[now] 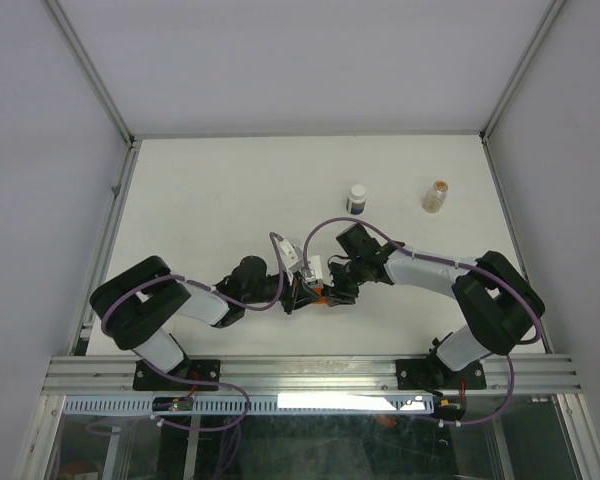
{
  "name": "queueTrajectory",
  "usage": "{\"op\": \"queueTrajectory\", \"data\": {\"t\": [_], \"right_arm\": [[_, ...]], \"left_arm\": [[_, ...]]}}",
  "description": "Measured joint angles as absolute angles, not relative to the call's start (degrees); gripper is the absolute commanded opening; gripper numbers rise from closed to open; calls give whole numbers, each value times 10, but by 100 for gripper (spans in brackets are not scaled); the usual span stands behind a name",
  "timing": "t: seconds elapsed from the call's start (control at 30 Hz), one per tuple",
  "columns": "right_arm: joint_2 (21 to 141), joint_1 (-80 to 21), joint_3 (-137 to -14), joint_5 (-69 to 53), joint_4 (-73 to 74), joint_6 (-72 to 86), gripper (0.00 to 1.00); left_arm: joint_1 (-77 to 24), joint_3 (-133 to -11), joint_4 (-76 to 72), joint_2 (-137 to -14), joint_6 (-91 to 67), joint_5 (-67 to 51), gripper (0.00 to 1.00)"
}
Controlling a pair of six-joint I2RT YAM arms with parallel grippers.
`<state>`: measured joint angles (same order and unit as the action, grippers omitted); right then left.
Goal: Sort the pills into containers
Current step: Reset both arms
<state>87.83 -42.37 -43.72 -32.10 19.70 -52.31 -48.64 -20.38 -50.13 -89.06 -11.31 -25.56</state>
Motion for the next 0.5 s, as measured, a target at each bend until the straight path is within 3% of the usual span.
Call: {"op": "queueTrajectory", "data": {"t": [0.13,0.3,0.5], "right_arm": [[879,-423,-439,-319,199,-523,43],[880,-424,-441,-317,201,-522,44],[882,-425,-442,-317,200,-519,47]], "left_arm": [[-486,-213,-531,-968,-159,-259,0],[-483,-212,-555,-980,-192,-253,0],[-483,-185,-486,-896,-196,-229,33]]}}
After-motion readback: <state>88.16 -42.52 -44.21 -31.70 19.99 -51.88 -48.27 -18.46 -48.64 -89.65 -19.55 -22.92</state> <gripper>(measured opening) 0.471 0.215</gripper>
